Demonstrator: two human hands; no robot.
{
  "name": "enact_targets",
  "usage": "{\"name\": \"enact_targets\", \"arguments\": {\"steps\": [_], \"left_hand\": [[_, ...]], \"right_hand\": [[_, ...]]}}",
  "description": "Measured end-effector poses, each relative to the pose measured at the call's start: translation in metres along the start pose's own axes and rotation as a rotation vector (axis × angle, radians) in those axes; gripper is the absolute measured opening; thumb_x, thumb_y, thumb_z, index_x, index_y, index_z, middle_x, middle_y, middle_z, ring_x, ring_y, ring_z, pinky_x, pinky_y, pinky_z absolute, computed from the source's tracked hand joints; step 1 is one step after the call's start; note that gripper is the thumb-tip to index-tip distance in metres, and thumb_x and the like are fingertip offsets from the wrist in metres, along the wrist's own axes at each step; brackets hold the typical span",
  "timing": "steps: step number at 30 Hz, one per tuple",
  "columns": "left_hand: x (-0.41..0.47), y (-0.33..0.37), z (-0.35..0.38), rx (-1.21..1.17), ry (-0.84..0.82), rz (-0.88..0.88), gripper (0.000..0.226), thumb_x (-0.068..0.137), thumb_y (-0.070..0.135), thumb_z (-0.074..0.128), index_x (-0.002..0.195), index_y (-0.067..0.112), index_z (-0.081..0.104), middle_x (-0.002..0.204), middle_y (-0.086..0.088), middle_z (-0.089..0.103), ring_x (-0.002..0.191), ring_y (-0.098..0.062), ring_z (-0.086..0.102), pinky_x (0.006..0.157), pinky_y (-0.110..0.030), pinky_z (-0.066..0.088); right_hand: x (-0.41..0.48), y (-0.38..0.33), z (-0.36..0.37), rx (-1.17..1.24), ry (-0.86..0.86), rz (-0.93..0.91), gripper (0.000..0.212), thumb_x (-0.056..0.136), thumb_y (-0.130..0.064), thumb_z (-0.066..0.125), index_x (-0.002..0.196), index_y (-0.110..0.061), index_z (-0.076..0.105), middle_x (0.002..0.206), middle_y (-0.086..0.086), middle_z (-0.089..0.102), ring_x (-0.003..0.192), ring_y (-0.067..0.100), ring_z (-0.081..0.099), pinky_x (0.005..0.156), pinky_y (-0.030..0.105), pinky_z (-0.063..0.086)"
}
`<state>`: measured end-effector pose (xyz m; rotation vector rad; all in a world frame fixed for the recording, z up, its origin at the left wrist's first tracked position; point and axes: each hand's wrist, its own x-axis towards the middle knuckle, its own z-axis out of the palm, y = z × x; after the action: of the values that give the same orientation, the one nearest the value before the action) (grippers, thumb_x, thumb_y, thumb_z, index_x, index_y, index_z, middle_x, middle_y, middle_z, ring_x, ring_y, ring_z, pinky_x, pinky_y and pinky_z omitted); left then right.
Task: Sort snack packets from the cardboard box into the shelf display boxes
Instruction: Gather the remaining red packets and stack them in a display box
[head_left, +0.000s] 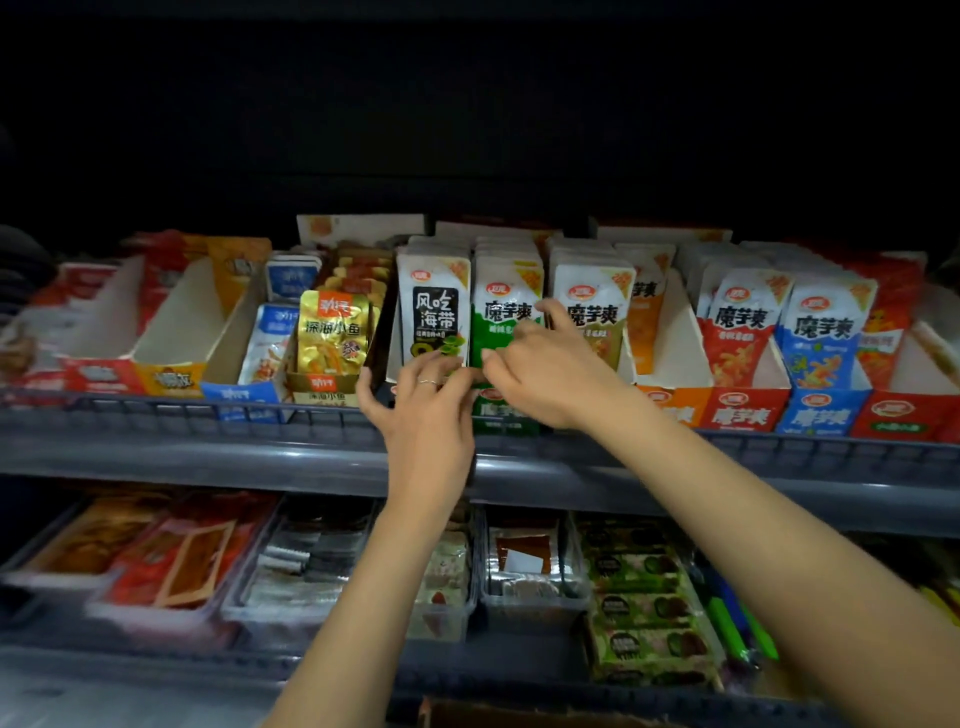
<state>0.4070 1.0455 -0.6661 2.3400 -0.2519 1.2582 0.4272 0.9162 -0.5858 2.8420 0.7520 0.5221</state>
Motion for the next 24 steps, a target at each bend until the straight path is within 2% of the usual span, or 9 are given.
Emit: {"name": "enact_targets", "arguments": {"steps": [2,6,9,11,13,15,18,21,24], "left_hand": [[0.002,-0.003,0.000,-0.031,-0.016,-0.001,0.020,0.083,0.017,0.053,0.094,0.023,0.069,0.103,0.004,0.067,0.112,-0.015,0.044,0.104,-0.056,0.011],[0.003,-0.005,0.001,-0.042,-0.017,0.013,0.020,0.084,0.016,0.051,0.089,0.024,0.069,0.097,0.006,0.067,0.109,-0.014,0.046,0.105,-0.049,0.008],[0.004,-0.005,0.002,-0.048,-0.010,0.015,0.027,0.086,0.021,0.042,0.086,0.023,0.068,0.095,0.007,0.067,0.107,-0.013,0.046,0.104,-0.046,0.008],[0.004,-0.005,0.002,-0.053,-0.011,0.008,0.028,0.086,0.022,0.041,0.086,0.023,0.068,0.094,0.006,0.068,0.106,-0.013,0.046,0.103,-0.046,0.010],[0.004,-0.006,0.003,-0.086,-0.013,0.009,0.018,0.085,0.014,0.052,0.086,0.021,0.068,0.093,0.004,0.068,0.105,-0.013,0.045,0.102,-0.045,0.012],[0.005,-0.006,0.004,-0.119,-0.022,0.007,0.016,0.082,0.006,0.062,0.087,0.019,0.069,0.093,0.003,0.067,0.104,-0.015,0.046,0.100,-0.043,0.014],[0.007,-0.007,0.003,-0.136,-0.040,0.010,0.017,0.079,0.004,0.067,0.086,0.019,0.069,0.092,0.004,0.068,0.103,-0.017,0.051,0.099,-0.040,0.016],[0.011,-0.012,0.002,-0.157,-0.079,0.024,0.016,0.080,0.006,0.066,0.087,0.020,0.070,0.093,0.004,0.068,0.102,-0.020,0.055,0.098,-0.039,0.016],[0.014,-0.014,-0.001,-0.168,-0.133,0.041,0.015,0.081,0.008,0.063,0.088,0.019,0.070,0.093,0.004,0.069,0.101,-0.022,0.059,0.100,-0.043,0.020]], "right_hand": [[0.002,0.002,0.008,-0.017,-0.061,-0.012,0.064,0.101,-0.034,0.010,0.077,-0.011,0.066,0.075,0.000,0.053,0.108,0.016,0.048,0.114,0.041,0.005],[0.000,0.000,0.016,-0.046,-0.032,0.005,0.062,0.100,-0.034,0.010,0.078,-0.016,0.065,0.080,0.000,0.061,0.107,0.015,0.046,0.114,0.043,0.004],[-0.001,0.001,0.018,-0.028,-0.026,0.014,0.059,0.099,-0.034,0.008,0.081,-0.020,0.062,0.080,-0.001,0.062,0.105,0.014,0.048,0.115,0.044,0.003],[0.000,0.001,0.016,-0.028,-0.022,0.014,0.053,0.100,-0.035,0.010,0.093,-0.023,0.061,0.084,-0.004,0.061,0.107,0.015,0.051,0.115,0.046,0.001],[-0.001,0.000,0.013,-0.038,-0.015,0.024,0.049,0.100,-0.038,0.013,0.117,-0.025,0.057,0.100,-0.004,0.062,0.113,0.016,0.052,0.115,0.048,-0.002],[-0.002,0.001,0.007,-0.059,-0.028,0.030,0.049,0.100,-0.039,0.015,0.128,-0.026,0.053,0.122,-0.001,0.055,0.121,0.016,0.047,0.114,0.048,-0.004],[-0.003,0.004,0.002,-0.089,-0.085,0.005,0.054,0.100,-0.037,0.015,0.115,-0.023,0.065,0.148,0.000,0.033,0.134,0.016,0.032,0.114,0.046,-0.010],[-0.003,0.004,-0.001,-0.121,-0.154,0.015,0.059,0.099,-0.038,0.012,0.117,-0.019,0.065,0.158,-0.004,0.016,0.144,0.019,0.015,0.112,0.046,-0.018],[-0.001,0.005,-0.007,-0.140,-0.211,0.027,0.060,0.099,-0.039,0.011,0.123,-0.018,0.062,0.159,-0.006,0.013,0.146,0.020,0.006,0.112,0.047,-0.020]]}}
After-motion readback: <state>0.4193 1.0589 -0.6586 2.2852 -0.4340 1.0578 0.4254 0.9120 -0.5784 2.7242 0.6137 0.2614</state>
